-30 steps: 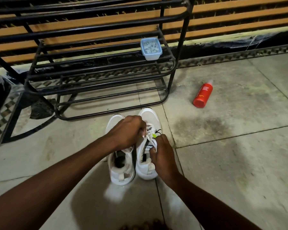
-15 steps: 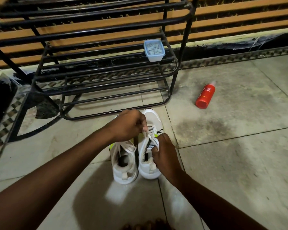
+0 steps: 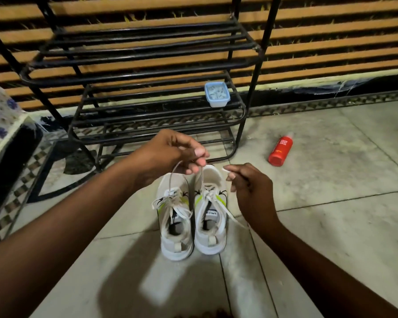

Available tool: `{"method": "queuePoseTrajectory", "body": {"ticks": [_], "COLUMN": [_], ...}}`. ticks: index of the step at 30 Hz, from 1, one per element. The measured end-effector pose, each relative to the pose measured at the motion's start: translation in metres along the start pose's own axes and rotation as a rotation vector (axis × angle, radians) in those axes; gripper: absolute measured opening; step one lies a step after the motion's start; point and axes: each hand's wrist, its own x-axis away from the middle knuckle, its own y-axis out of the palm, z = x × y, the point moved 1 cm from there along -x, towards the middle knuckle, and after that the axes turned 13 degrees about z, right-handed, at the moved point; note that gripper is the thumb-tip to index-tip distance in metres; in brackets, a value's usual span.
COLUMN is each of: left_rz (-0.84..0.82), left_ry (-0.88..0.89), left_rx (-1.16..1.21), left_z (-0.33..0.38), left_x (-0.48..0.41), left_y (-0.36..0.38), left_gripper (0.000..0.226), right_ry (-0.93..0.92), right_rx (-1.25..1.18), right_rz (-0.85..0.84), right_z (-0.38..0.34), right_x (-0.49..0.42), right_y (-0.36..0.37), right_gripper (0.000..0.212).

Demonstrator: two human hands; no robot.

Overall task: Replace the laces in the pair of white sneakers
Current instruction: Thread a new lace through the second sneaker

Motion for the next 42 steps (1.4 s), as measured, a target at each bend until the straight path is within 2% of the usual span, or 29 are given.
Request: {"method": "queuePoseTrajectory", "body": {"ticks": [4, 7, 11, 15, 20, 28, 33, 38, 42], "left_rz": [-0.045, -0.033, 0.139, 0.307, 0.377, 0.417, 0.465, 0.517, 0.494], "left_ry": [-0.109, -0.056, 0.036, 0.123, 0.26, 0.396, 0.333, 0.273, 0.217], "left_rx": [0.188, 0.16, 0.04, -0.025, -0.092, 0.087, 0.237, 0.34, 0.436], "left_z": [0.024, 0.034, 0.041, 0.048, 0.057, 0.068, 0.069, 0.069, 0.071], "left_x": [0.008, 0.014, 0.022, 0.022, 0.027, 0.032, 0.027, 0.027, 0.029], "left_y": [-0.007, -0.011, -0.005, 0.005, 0.01, 0.013, 0.014, 0.013, 0.014], "left_gripper": [0.029, 0.027, 0.011, 0.015, 0.021, 0.012, 0.014, 0.007, 0.004], "right_ry": [0.11, 0.188, 0.222, 0.229, 0.247, 0.234, 0.231, 0.246, 0.244], "right_rx": [-0.233, -0.369, -0.473, -0.553, -0.544, -0.418, -0.407, -0.474, -0.51], "right_rz": [0.069, 0.083, 0.107, 0.067, 0.065, 0.148, 0.172, 0.192, 0.201], "right_z": [-0.041, -0.067, -0.1, -0.125, -0.141, -0.144, -0.147, -0.151, -0.152], "right_x": [-0.031, -0.047, -0.059, -0.066, -0.07, -0.074, -0.072, -0.073, -0.071], "right_y": [-0.012, -0.019, -0.023, -0.027, -0.027, -0.017, -0.012, -0.009, -0.005], "right_gripper": [0.021, 0.016, 0.01, 0.007, 0.006, 0.009, 0.014, 0.02, 0.022]}}
